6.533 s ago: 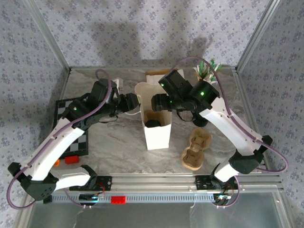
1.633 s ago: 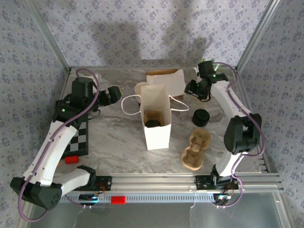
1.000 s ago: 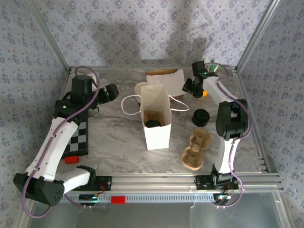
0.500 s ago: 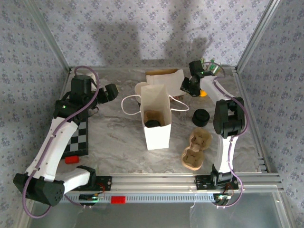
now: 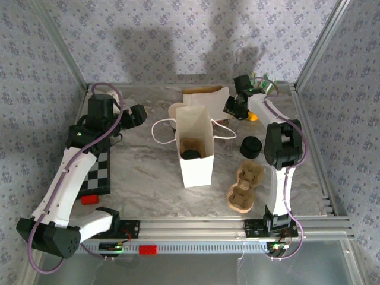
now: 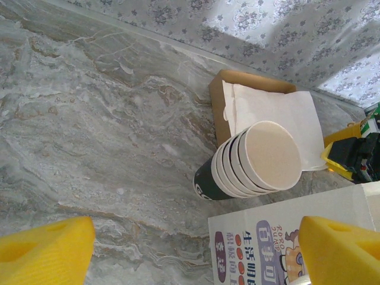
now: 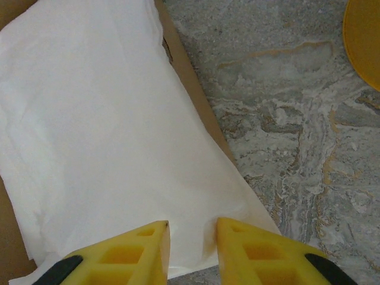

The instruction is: Pack the takeout coffee

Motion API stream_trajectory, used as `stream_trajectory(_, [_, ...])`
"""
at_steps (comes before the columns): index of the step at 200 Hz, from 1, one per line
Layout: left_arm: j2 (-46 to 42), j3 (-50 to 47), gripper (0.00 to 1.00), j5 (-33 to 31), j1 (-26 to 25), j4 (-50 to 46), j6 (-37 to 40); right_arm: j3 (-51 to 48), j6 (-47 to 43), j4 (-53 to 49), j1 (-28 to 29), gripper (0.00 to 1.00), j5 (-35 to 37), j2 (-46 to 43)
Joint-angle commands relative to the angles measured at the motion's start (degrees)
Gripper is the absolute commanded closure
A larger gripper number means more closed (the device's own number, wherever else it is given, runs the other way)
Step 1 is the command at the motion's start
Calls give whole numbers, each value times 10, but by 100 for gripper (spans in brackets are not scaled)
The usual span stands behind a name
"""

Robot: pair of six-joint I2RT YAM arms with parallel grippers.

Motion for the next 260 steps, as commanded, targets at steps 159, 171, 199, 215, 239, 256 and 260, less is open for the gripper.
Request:
stream_trajectory(159, [-18, 32, 12, 10, 3, -11, 33, 27, 0, -9, 16, 100, -7, -60])
stream_trajectory(171, [-15, 46, 12, 16, 3, -21, 40, 27, -2, -5, 17, 100, -14, -82])
stream_trajectory(199, [-13, 70, 13, 28, 1, -25, 61, 21, -2, 8, 21, 100, -17, -139])
stream_trajectory(215, [-12, 89, 14, 35, -9, -38, 80, 21, -2, 13, 22, 100, -24, -173])
stream_trajectory(239, [-2, 129, 14, 35, -49, -45, 112, 22, -7, 21, 24, 100, -26, -232])
stream_trajectory(256, [9, 155, 14, 19, -95, -45, 127, 27, -11, 15, 24, 100, -27, -270])
stream_trajectory(260, [12, 160, 14, 15, -107, -41, 130, 30, -14, 10, 24, 100, -27, -278])
